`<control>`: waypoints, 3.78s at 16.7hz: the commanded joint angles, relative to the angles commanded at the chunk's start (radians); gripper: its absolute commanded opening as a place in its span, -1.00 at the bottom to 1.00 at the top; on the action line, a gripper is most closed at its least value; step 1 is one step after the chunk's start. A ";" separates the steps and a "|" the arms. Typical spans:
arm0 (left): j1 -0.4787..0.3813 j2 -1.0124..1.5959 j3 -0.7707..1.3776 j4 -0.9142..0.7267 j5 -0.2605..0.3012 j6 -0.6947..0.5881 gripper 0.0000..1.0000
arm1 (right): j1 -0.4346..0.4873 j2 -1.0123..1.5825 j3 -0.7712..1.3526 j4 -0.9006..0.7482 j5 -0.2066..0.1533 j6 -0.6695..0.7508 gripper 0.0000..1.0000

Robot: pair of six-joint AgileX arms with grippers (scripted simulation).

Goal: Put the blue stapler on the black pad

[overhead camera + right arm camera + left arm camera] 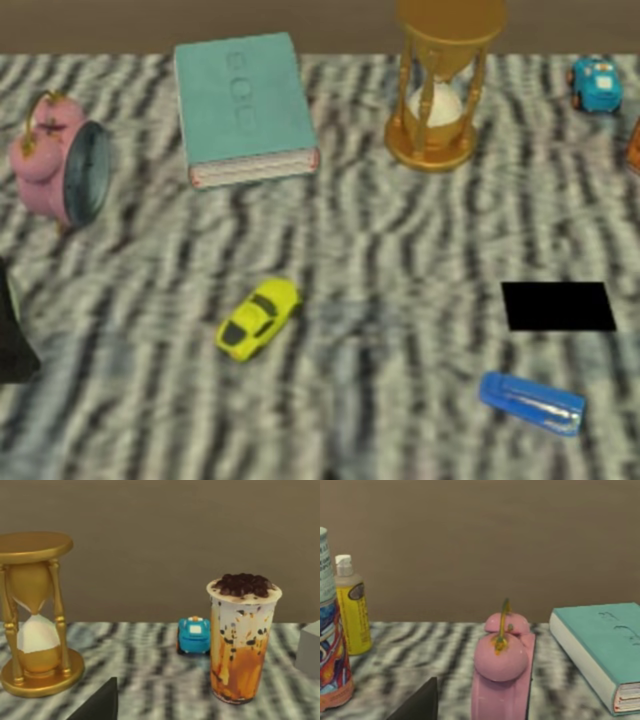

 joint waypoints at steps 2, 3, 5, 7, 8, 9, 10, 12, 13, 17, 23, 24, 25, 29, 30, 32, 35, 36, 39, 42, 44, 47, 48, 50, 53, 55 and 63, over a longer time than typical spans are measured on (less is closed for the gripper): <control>0.000 0.000 0.000 0.000 0.000 0.000 1.00 | 0.000 0.001 0.001 -0.001 0.000 0.000 1.00; 0.000 0.000 0.000 0.000 0.000 0.000 1.00 | 0.005 0.011 0.011 -0.009 -0.001 -0.006 1.00; 0.000 0.000 0.000 0.000 0.000 0.000 1.00 | 0.027 0.065 0.059 -0.051 -0.003 -0.032 1.00; 0.000 0.000 0.000 0.000 0.000 0.000 1.00 | 0.061 0.160 0.138 -0.120 -0.003 -0.076 1.00; 0.000 0.000 0.000 0.000 0.000 0.000 1.00 | 0.081 0.224 0.187 -0.163 -0.003 -0.104 1.00; 0.000 0.000 0.000 0.000 0.000 0.000 1.00 | 0.104 0.298 0.240 -0.211 -0.003 -0.135 1.00; 0.000 0.000 0.000 0.000 0.000 0.000 1.00 | 0.128 0.383 0.296 -0.264 -0.002 -0.168 1.00; 0.000 0.000 0.000 0.000 0.000 0.000 1.00 | 0.180 0.579 0.414 -0.378 -0.001 -0.239 1.00; 0.000 0.000 0.000 0.000 0.000 0.000 1.00 | 0.208 0.684 0.475 -0.438 -0.001 -0.276 1.00; 0.000 0.000 0.000 0.000 0.000 0.000 1.00 | 0.319 1.092 0.714 -0.678 -0.002 -0.425 1.00; 0.000 0.000 0.000 0.000 0.000 0.000 1.00 | 0.450 1.520 1.009 -0.949 -0.005 -0.597 1.00; 0.000 0.000 0.000 0.000 0.000 0.000 1.00 | 0.464 1.569 1.044 -0.977 -0.005 -0.616 1.00; 0.000 0.000 0.000 0.000 0.000 0.000 1.00 | 0.475 1.608 1.073 -1.000 -0.006 -0.631 1.00; 0.000 0.000 0.000 0.000 0.000 0.000 1.00 | 0.493 1.660 1.118 -1.033 -0.005 -0.654 1.00; 0.000 0.000 0.000 0.000 0.000 0.000 1.00 | 0.493 1.660 1.118 -1.033 -0.005 -0.654 1.00; 0.000 0.000 0.000 0.000 0.000 0.000 1.00 | 0.488 1.657 1.115 -1.030 -0.005 -0.653 1.00; 0.000 0.000 0.000 0.000 0.000 0.000 1.00 | 0.491 1.677 1.091 -0.992 -0.005 -0.654 1.00; 0.000 0.000 0.000 0.000 0.000 0.000 1.00 | 0.492 1.693 1.073 -0.959 -0.005 -0.654 1.00; 0.000 0.000 0.000 0.000 0.000 0.000 1.00 | 0.494 1.760 1.001 -0.811 -0.005 -0.651 1.00; 0.000 0.000 0.000 0.000 0.000 0.000 1.00 | 0.496 1.825 0.929 -0.672 -0.005 -0.648 1.00; 0.000 0.000 0.000 0.000 0.000 0.000 1.00 | 0.497 1.850 0.903 -0.626 -0.005 -0.647 1.00; 0.000 0.000 0.000 0.000 0.000 0.000 1.00 | 0.497 1.854 0.899 -0.620 -0.005 -0.647 1.00; 0.000 0.000 0.000 0.000 0.000 0.000 1.00 | 0.497 1.854 0.899 -0.620 -0.005 -0.647 1.00; 0.000 0.000 0.000 0.000 0.000 0.000 1.00 | 0.497 1.854 0.899 -0.620 -0.005 -0.647 0.70; 0.000 0.000 0.000 0.000 0.000 0.000 1.00 | 0.497 1.854 0.899 -0.620 -0.005 -0.647 0.25; 0.000 0.000 0.000 0.000 0.000 0.000 1.00 | 0.497 1.854 0.899 -0.620 -0.005 -0.647 -0.06; 0.000 0.000 0.000 0.000 0.000 0.000 1.00 | 0.497 1.854 0.899 -0.620 -0.005 -0.647 -1.00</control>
